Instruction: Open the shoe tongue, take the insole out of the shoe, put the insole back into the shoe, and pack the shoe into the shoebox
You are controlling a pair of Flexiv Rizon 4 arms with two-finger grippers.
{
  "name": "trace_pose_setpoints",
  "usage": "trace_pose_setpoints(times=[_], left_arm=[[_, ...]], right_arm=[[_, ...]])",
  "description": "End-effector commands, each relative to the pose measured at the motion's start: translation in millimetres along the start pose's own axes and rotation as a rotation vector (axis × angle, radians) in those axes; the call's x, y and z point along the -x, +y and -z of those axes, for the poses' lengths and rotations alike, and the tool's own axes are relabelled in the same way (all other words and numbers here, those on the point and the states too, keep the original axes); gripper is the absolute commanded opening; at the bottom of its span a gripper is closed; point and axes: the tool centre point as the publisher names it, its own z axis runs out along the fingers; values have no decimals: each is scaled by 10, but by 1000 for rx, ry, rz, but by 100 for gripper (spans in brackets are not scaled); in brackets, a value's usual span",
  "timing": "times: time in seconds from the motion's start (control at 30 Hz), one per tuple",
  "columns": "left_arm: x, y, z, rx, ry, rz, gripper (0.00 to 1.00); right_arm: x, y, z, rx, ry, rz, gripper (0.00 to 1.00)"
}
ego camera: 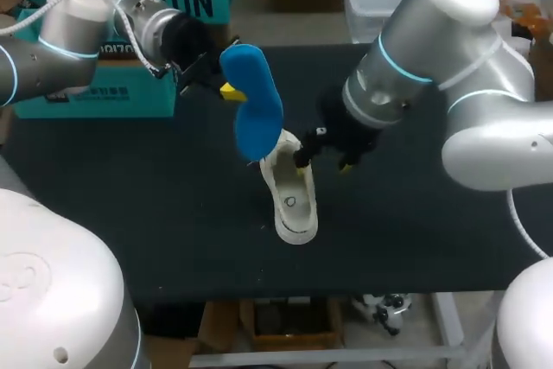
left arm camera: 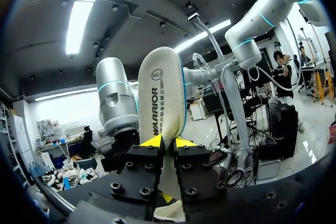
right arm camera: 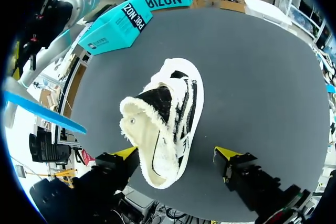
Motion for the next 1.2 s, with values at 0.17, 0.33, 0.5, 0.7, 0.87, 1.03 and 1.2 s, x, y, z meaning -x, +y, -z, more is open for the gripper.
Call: trace_pose_setpoints(times=[0.17, 0.33, 0.5, 0.7, 0.87, 1.03, 1.2], left_arm=[[33, -166, -69, -28, -23, 146, 0], [50, -251, -176, -17, -15, 166, 0], [20, -366, -289, -10, -14, 169, 0], [-37, -458, -359, 2, -32, 179, 0], [-69, -443, -368, -1, -36, 187, 0], [-141, -399, -420, 19, -17, 142, 0], [-370, -300, -595, 112, 44, 28, 0]], right_arm=[[140, -95, 277, -20, 26, 1, 100], [157, -148, 326, -21, 23, 10, 100], [161, -191, 371, -34, 24, 16, 100], [182, -202, 414, -42, 28, 26, 100], [214, -191, 400, -56, 46, 28, 100], [242, -192, 407, -90, 81, -10, 100], [242, -192, 407, -90, 81, -10, 100]])
